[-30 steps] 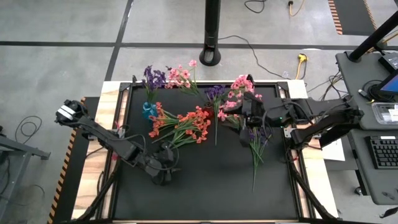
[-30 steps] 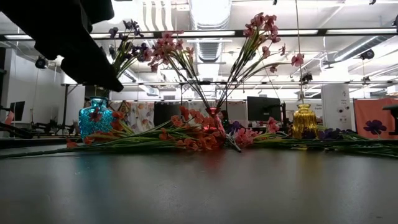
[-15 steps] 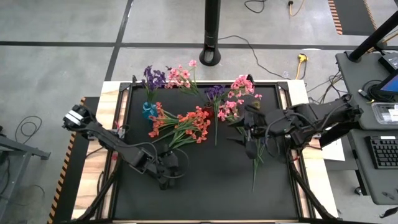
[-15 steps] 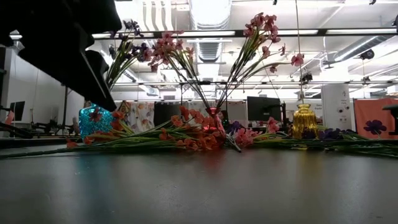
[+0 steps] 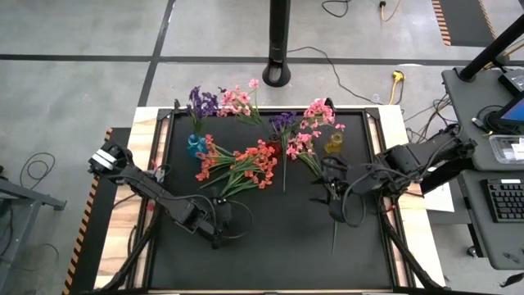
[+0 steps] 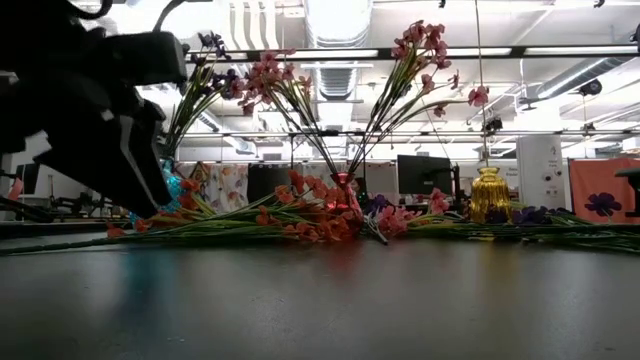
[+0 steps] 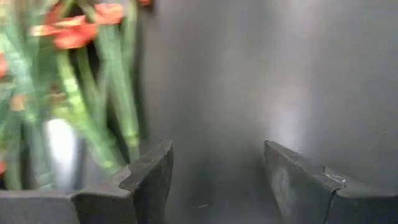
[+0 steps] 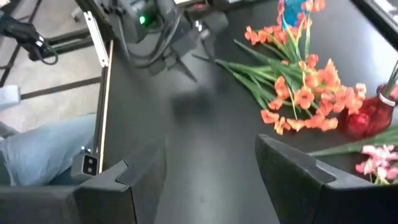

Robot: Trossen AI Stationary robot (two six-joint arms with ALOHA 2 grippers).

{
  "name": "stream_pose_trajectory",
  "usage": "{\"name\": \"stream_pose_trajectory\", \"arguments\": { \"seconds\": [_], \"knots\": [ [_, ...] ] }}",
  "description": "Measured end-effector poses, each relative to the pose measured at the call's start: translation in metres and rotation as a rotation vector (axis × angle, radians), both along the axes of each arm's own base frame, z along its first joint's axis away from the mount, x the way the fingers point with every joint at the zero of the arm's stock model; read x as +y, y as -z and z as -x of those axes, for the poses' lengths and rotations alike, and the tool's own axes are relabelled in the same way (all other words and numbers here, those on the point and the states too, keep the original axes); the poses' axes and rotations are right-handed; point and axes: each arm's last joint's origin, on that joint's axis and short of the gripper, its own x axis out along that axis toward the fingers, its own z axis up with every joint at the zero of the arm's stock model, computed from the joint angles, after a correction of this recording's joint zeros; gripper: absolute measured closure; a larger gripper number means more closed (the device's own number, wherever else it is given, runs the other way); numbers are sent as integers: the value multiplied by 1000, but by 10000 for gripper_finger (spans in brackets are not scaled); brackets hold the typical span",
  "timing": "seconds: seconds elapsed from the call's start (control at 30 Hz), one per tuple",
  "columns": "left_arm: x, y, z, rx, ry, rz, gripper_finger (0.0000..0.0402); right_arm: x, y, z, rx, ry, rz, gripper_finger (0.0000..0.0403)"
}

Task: Sort flowers into vase by color
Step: Put the bottom left orange flower into the yellow vase

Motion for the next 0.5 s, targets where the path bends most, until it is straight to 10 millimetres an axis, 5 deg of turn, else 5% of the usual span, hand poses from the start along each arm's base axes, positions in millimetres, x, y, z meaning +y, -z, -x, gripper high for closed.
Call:
{"name": "stream_pose_trajectory", "arguments": {
  "seconds": [0.5],
  "knots": [
    [21,28,31,107,-134,-96,191,3,42,-8,77,53,-20,174]
  ]
}}
